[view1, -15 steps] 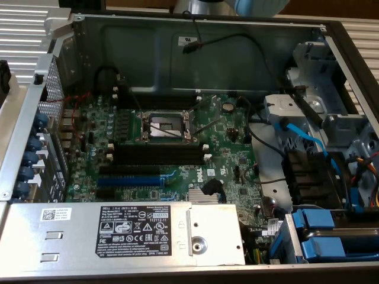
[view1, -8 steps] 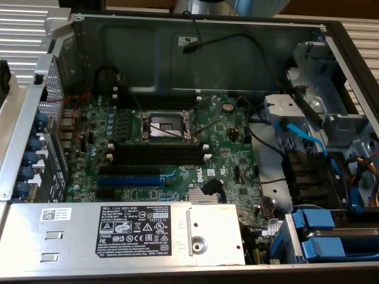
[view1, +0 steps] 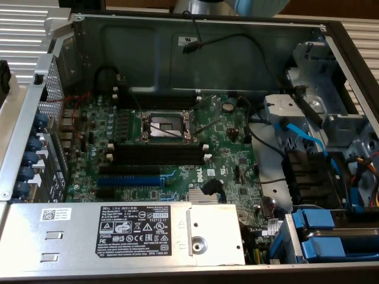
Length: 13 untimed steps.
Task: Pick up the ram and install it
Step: 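Pick up the ram and move it above insertion slot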
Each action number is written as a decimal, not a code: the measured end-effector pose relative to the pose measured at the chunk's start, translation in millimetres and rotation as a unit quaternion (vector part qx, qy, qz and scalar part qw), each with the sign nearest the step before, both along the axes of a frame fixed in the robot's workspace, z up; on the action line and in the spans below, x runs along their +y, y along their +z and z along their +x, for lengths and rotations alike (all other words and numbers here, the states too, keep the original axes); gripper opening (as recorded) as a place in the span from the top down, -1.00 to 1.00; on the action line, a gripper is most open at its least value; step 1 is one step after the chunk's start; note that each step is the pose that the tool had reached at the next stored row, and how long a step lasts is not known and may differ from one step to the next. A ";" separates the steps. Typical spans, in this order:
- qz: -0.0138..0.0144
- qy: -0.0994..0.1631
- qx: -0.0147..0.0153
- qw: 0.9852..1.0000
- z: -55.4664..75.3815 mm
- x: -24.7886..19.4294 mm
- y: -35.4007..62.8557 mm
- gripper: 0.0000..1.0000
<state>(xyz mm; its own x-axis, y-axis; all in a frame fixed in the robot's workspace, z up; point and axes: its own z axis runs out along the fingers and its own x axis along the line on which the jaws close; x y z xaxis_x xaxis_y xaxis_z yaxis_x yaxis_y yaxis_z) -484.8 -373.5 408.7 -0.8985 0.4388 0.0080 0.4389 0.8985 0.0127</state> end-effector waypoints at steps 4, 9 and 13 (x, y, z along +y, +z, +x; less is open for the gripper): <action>0.000 -0.023 0.000 1.000 -0.1 0.0 0.0 0.80; 0.000 -0.053 0.000 0.999 -0.3 0.0 0.0 0.80; 0.000 -0.075 0.000 0.997 -0.6 0.0 0.0 0.80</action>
